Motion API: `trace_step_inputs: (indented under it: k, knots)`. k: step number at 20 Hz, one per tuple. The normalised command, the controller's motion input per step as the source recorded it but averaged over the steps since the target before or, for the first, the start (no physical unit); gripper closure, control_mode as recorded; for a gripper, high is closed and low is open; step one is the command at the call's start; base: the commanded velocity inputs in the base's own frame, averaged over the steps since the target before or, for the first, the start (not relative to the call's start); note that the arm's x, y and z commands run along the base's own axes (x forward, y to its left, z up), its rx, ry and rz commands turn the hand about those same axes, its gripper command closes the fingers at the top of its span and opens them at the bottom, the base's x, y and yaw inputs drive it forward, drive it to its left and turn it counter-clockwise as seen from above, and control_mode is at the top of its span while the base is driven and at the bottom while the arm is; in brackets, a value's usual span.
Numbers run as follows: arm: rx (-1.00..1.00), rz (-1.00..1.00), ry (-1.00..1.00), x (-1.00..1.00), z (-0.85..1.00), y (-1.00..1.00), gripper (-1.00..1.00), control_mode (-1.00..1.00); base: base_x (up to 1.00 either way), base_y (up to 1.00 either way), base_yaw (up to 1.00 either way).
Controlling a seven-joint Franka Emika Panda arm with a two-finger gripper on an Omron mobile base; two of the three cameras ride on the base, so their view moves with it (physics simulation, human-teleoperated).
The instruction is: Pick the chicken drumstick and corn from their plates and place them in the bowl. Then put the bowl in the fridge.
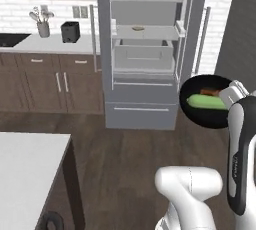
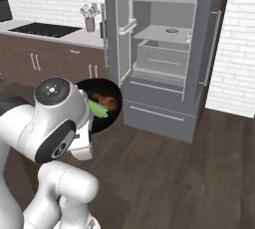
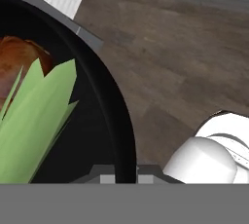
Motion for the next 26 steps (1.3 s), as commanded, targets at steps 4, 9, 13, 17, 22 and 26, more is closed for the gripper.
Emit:
trace_step_inputs:
  k: [4,9,13,17,22,26]
  knots:
    - [0.0,0.0,0.0,0.0,0.0,0.0,1.0,1.0,1.0,-0.3,-0.13]
    - [0.0,0.0,0.0,0.0,0.0,0.0,1.0,1.0,1.0,0.02,-0.11]
    - [0.0,0.0,0.0,0.0,0.0,0.0,1.0,1.0,1.0,0.2,-0.09]
    - [0.0,0.0,0.0,0.0,0.0,0.0,1.0,1.0,1.0,0.32,-0.08]
    - [0.0,0.0,0.0,0.0,0.0,0.0,1.0,1.0,1.0,0.34,-0.08]
    - [0.0,0.0,0.0,0.0,0.0,0.0,1.0,1.0,1.0,0.13,-0.16]
